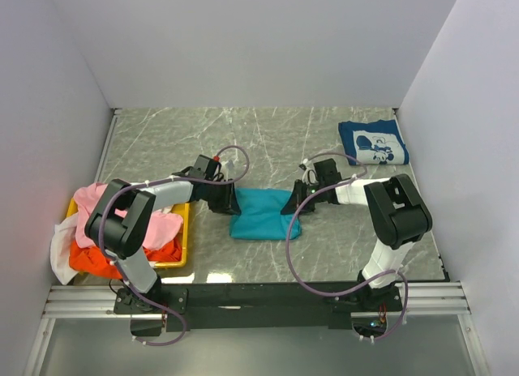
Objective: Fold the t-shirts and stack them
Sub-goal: Neatly place the folded tshirt to the corner
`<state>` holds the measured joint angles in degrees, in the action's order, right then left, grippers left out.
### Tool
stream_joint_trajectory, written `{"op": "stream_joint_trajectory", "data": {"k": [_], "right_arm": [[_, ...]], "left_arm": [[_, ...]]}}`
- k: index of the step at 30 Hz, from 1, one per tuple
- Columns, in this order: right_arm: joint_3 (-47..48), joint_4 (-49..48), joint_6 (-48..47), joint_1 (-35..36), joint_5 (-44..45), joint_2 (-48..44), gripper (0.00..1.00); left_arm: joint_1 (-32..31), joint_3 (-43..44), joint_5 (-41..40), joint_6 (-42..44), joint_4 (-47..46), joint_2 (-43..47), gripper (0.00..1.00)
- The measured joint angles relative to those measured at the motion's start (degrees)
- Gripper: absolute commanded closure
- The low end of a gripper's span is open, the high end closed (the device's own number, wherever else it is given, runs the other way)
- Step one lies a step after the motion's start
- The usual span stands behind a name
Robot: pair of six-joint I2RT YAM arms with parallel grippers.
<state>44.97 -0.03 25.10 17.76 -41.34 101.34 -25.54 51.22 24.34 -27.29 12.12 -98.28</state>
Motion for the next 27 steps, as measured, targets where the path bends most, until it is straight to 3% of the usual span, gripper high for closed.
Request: {"op": "stream_joint_trajectory", "data": {"k": [1,4,9,16,27], "right_arm": [[0.4,1.0,0.0,0.1,0.5,0.0,1.0],[2.8,5.4,-0.9,0.2,3.3,-0.3,1.0],[10.8,15.0,-4.7,0.3,11.1,-0.4,1.0],[26.0,27.9,-11.8,0.3,25.1,0.6,1.0],[41.6,37.9,-21.2,-1.4,46.0,10.0,1.0]], "left_arm": [[0.0,0.0,0.3,0.0,-0.2,0.0,0.5],[0.2,0.5,1.6,-0.6,-0.4,0.1,0.4],[1.5,1.3,1.9,-0.8,-0.2,0.2,0.33],[6.6,1.5,1.7,-0.1,0.3,0.6,0.31],[10.7,2.8,1.8,2.7,2.4,0.5,0.31]]}}
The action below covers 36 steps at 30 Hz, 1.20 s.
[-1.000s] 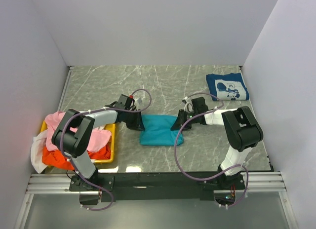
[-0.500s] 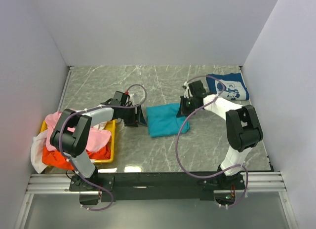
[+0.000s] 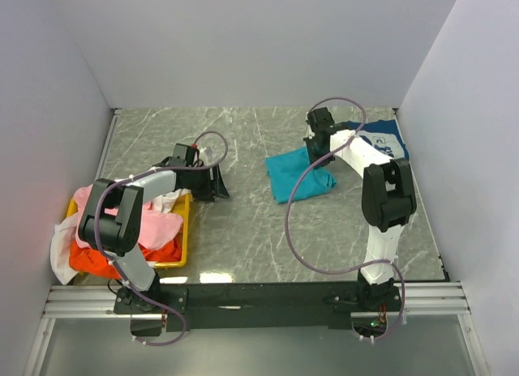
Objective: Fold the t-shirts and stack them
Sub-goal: Neatly place the folded tshirt to the corner
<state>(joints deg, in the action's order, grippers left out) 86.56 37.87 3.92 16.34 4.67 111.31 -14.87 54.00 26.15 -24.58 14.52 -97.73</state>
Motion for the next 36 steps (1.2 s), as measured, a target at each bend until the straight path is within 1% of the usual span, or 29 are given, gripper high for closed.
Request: {"op": "stream_joint_trajectory", "data": {"k": [6,10,16,19,26,36], "right_arm": [[4.2,1.5,-4.7,-2.4,5.7,4.4,1.0],[6.6,1.9,-7.3,-4.7,10.0,5.3,1.0],[7.3,-0.8,-12.7,-7.4,17.2,5.3,1.0],[8.9,-0.5,-14.2,-8.6,17.9,5.3,1.0],[16.1,0.7,-16.7,-12.0,17.9,5.3,1.0],[30.1,7.2,-17.7,-14.6,13.7,5.3,1.0]], "left_arm": [[0.3,1.5,0.0,0.3,0.0,-0.1,0.31],[0.5,1.5,0.2,0.3,-0.1,-0.1,0.31],[0.5,0.4,1.0,0.0,-0.6,-0.1,0.31],[0.5,-0.3,1.0,-0.2,-0.6,-0.1,0.31],[0.5,-0.9,1.0,-0.7,-1.7,0.0,0.31],[0.5,-1.9,1.1,-1.1,-2.7,0.4,0.31]]}}
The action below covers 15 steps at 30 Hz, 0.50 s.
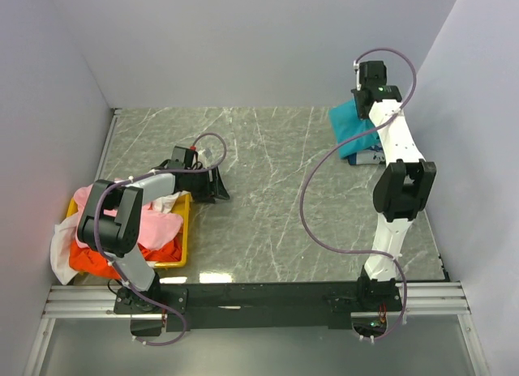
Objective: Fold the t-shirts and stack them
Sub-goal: Neatly place the folded tshirt to the corner
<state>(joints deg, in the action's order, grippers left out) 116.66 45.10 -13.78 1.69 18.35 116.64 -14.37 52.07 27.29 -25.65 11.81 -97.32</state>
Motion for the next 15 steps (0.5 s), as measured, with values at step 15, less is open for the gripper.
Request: {"op": "stream_joint_trajectory", "data": {"k": [15], "right_arm": [[4.7,6.1,-0.7,-1.8,-10.0,0.0,1.0]], "left_arm": [[0.1,-1.2,1.0,-0.1,-1.7,0.3,0.31]]}}
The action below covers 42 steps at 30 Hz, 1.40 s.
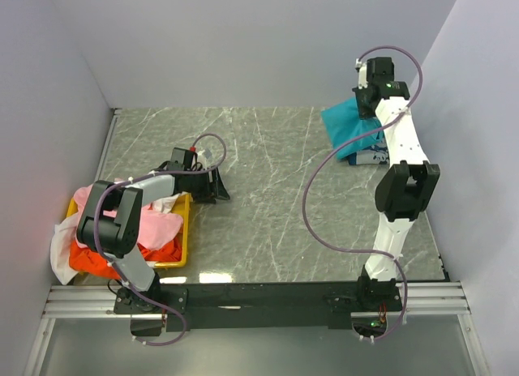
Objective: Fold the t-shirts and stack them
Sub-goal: Neatly place the folded tshirt to the corner
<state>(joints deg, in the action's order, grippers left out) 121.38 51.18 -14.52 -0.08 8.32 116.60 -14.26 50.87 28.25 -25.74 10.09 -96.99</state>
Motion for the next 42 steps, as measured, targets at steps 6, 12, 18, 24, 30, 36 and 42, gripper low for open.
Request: {"op": "stream_joint_trajectory", "data": {"k": [6,12,18,24,30,36,42], "right_arm": [[0.0,0.7,0.1,-3.9,-3.5,0.0,1.0],[0.0,0.9,0.1,-6.0,-4.9,0.1,1.0],[0.2,0.7,0.1,-6.9,-6.0,2.6,1.0],[1.4,0.4,0.0,-7.9,-5.8,8.3,1.0],[4.3,0.3,0.0,-8.3,-3.6,12.0,1.0],[6.4,-0.6,0.1,-9.0,-1.6,13.2,1.0],[7.1,-1.5,0.2,-10.8,-0.7,15.1,1.0]], "left_arm": [[0.0,-0.2,0.0,0.0,-0.3,0.1,0.31],[0.0,-0.7,0.0,0.0,-0.4,0.5,0.31],[0.0,-1.1,0.1,0.0,-0.2,1.0,0.31],[0.0,-1.1,0.0,0.0,1.1,1.4,0.31],[0.0,-1.1,-0.1,0.2,3.1,1.9,0.31],[0.0,-1.5,-0.2,0.1,4.2,2.5,0.31],[-0.4,-1.8,-0.5,0.0,4.7,2.9,0.31]]}}
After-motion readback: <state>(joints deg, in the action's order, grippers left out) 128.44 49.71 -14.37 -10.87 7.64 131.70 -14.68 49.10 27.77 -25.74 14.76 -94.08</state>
